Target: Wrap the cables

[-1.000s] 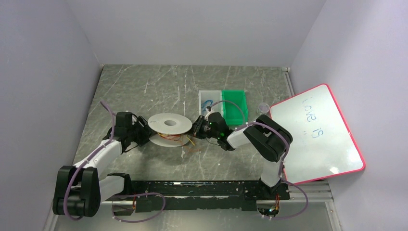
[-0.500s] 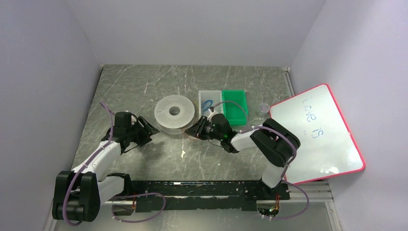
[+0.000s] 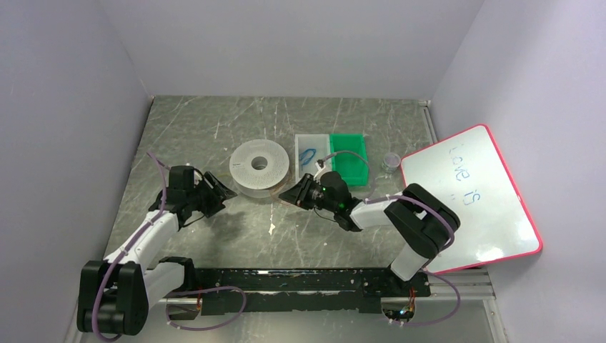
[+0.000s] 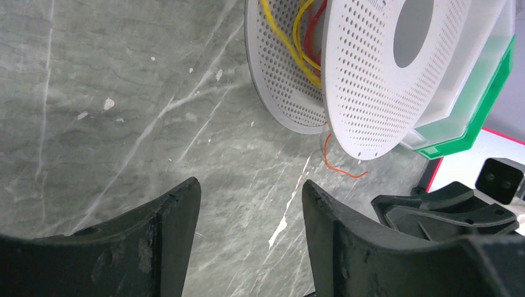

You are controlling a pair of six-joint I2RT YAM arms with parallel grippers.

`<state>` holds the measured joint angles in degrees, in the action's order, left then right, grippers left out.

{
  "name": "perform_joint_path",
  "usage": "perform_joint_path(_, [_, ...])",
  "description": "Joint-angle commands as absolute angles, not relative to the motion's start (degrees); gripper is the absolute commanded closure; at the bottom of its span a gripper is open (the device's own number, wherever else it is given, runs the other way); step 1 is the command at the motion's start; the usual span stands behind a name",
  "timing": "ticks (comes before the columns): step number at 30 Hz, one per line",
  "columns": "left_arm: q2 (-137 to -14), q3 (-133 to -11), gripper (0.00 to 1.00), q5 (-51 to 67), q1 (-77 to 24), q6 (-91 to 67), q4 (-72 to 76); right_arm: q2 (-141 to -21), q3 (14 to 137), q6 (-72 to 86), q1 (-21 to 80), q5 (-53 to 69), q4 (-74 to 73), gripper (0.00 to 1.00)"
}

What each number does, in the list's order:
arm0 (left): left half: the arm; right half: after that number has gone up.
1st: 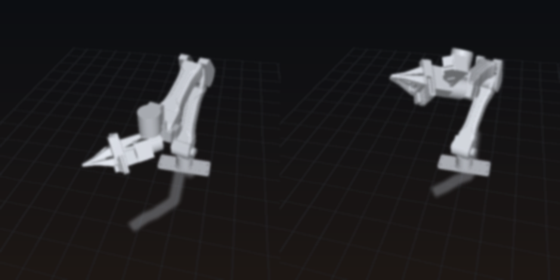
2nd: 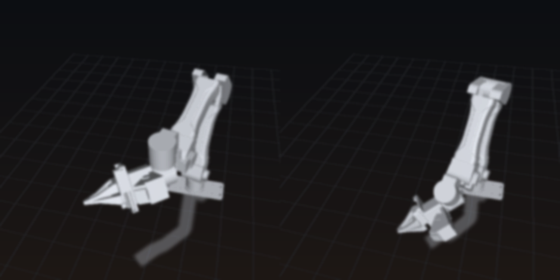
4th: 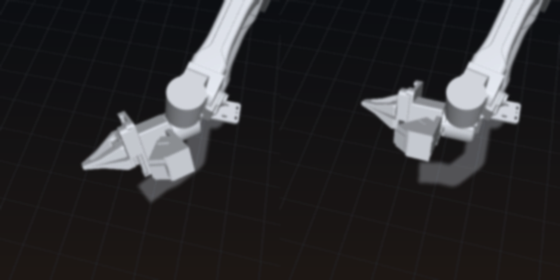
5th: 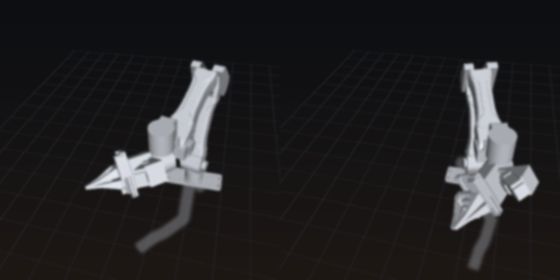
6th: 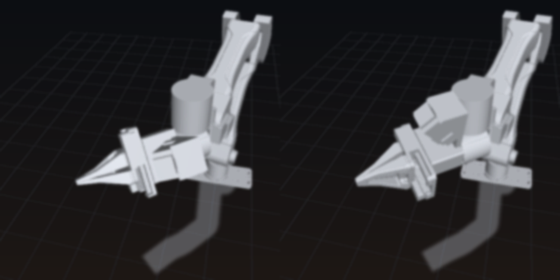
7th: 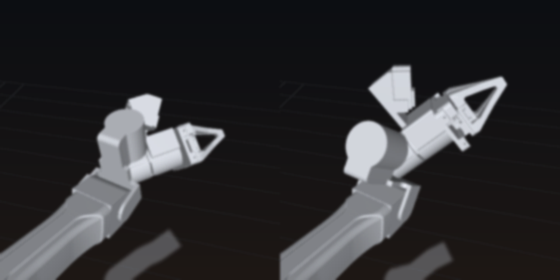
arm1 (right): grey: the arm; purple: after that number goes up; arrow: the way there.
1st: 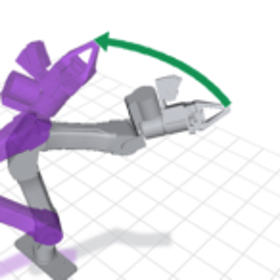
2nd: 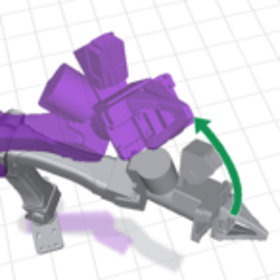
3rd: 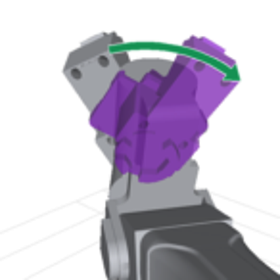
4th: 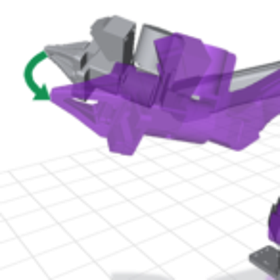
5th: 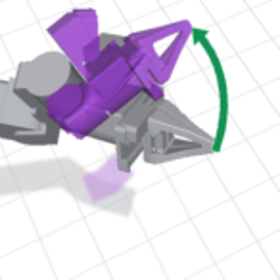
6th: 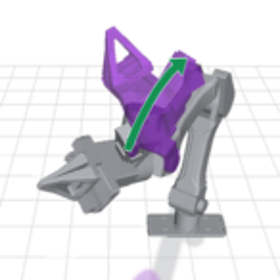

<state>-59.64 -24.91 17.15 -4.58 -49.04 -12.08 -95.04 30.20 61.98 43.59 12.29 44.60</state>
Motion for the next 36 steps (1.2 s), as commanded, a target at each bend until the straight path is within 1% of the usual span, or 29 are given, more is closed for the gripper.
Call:
perform_joint_path(1, [-58.6, -27.9, 0.35, 17.1, -4.1, -47.4, -14.7, -92.3, 29.5, 59.6, 43.8, 10.2, 42.4, 0.75])
perform_joint_path(7, [-58.2, -30.5, 0.33, 14.9, -4.1, -45.2, -17.9, -90.1, 30.9, 56.7, 43.8, 8.2, 37.6, 0.73])
perform_joint_path(10, [-58.1, -31.8, 0.27, 13.7, -4.1, -44.3, -19.3, -88.8, 32.5, 53.7, 43.3, 6.5, 33.1, 0.73])
perform_joint_path(14, [-58.2, -34.1, 0.25, 12.6, -4.1, -42.7, -21.3, -86.2, 33.7, 49.8, 42.0, 4.5, 28.2, 0.7])
perform_joint_path(15, [-58.3, -34.7, 0.2, 12.4, -4.2, -42.2, -21.9, -85.4, 34.1, 48.6, 41.3, 4.0, 26.7, 0.69])
perform_joint_path(16, [-58.5, -35.6, 0.08, 12.1, -4.2, -41.7, -22.4, -84.5, 34.5, 47.6, 40.5, 3.5, 25.2, 0.68])
perform_joint_path(17, [-58.7, -36.7, 0.01, 11.6, -4.1, -41.0, -23.4, -83.5, 35.0, 46.4, 39.4, 3.2, 23.6, 0.65])
perform_joint_path(22, [-60.3, -42.5, 0.0, 9.3, -4.1, -37.2, -27.4, -78.6, 37.9, 39.4, 34.2, 0.5, 15.0, 0.46])
perform_joint_path(25, [-60.9, -45.8, 0.0, 7.9, -4.1, -35.2, -29.2, -75.5, 39.8, 35.4, 31.4, -2.5, 9.6, 0.28])
perform_joint_path(26, [-61.1, -46.9, 0.0, 7.7, -4.1, -34.6, -29.7, -74.6, 40.4, 34.3, 30.7, -3.5, 7.9, 0.18])
perform_joint_path(27, [-61.2, -48.1, 0.0, 7.5, -4.1, -34.0, -30.2, -73.7, 41.0, 33.2, 30.1, -4.3, 6.3, 0.03])
perform_joint_path(28, [-61.3, -49.2, 0.0, 7.3, -4.1, -33.2, -30.7, -72.9, 41.7, 32.0, 29.6, -5.3, 4.7, 0.01])
perform_joint_path(33, [-61.5, -54.5, 0.0, 5.2, -4.1, -29.4, -32.8, -68.8, 44.6, 26.6, 28.6, -11.8, -2.8, 0.0])
perform_joint_path(36, [-61.1, -56.9, 0.0, 5.6, -4.1, -26.0, -32.4, -67.6, 46.7, 26.1, 28.6, -18.2, -7.1, 0.0])
